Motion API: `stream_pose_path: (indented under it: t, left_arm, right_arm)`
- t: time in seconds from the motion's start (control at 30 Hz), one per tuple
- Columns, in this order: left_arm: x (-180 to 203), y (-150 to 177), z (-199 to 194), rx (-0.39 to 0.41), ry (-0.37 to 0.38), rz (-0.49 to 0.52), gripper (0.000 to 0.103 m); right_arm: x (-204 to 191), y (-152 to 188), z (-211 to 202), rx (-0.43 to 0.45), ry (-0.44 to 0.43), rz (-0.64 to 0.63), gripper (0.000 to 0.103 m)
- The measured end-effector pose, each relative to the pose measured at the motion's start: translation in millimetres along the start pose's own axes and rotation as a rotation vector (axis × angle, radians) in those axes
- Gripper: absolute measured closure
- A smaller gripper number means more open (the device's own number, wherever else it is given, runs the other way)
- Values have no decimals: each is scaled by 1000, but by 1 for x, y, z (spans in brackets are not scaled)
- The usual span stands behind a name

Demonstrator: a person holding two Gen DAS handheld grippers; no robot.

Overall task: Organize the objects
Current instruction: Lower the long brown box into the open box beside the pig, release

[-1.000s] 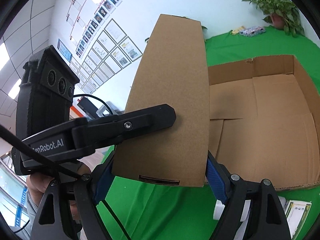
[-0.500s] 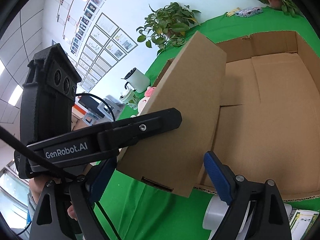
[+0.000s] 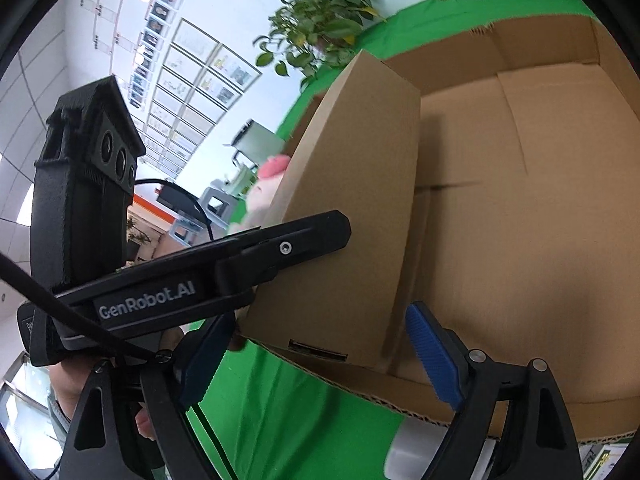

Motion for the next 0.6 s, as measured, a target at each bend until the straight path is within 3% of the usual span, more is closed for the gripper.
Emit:
stream_pose_path:
  t: [0.33,0.47,0.6]
  left_arm:
    - [-4,7,3,18,-73,38,43]
    - [-4,8,-4,26,-69,36,43]
    - [-3,9,-22,65,-49,35,43]
  right_arm:
    - [26,8,-17,12,91,-9,17]
    - [34,9,-20,16,105,28,23]
    - [44,4,-24,33,126,54,23]
Point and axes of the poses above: each gripper's, at about its wrist camera, not at the fingertips, and z roughly the way its jaws point, x to its right, y to its underside, the point moved 9 cm from there along z, roughly the way its jaws point, and after that the axes turned 9 degrees about -z, right-handed, at the moved point
